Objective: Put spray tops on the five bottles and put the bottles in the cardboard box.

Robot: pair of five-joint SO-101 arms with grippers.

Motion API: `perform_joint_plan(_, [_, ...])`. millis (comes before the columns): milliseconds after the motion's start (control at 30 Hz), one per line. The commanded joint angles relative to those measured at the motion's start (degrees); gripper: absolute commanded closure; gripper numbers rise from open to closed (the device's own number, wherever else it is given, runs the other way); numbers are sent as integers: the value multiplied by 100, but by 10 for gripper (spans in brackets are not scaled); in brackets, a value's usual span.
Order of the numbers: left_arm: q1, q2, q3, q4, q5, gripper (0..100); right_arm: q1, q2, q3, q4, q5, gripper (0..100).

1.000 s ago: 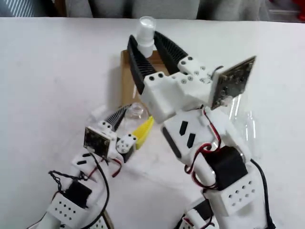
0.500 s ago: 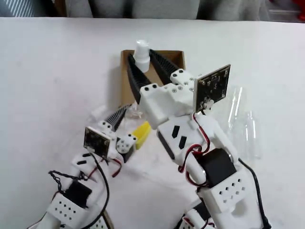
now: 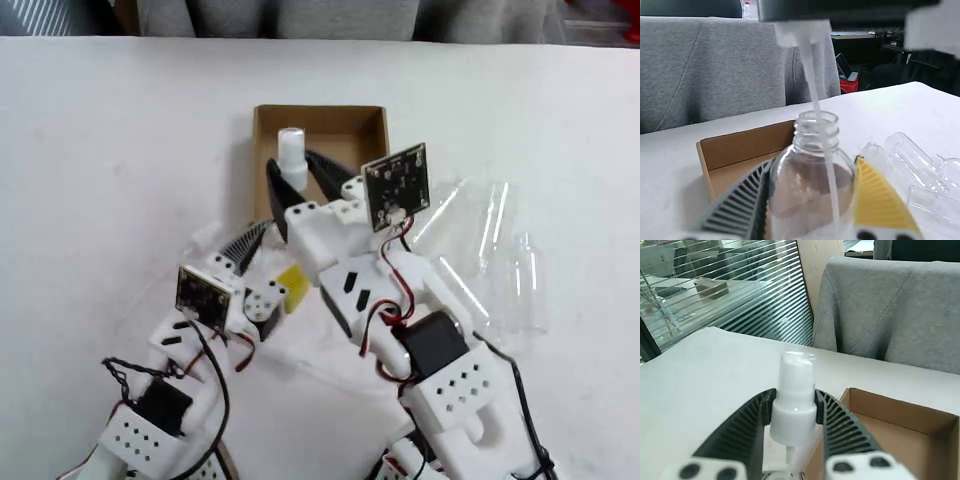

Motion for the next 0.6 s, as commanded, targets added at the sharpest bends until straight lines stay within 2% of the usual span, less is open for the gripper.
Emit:
perform_joint_plan(0, [66,-101,-26,-141,-26,891,-66,-541,308,-145,-53,983])
perform_joint_plan(200, [66,-101,-26,-141,-26,891,-75,-1218,993,-145,-26,983])
perform_joint_plan(433, [66,-101,-26,-141,-26,891,-602,-1516,1415,-101,-18,983])
perform_joint_plan(567, [66,-101,-26,-141,-26,891,-620,-1543,1442,-119,-18,983])
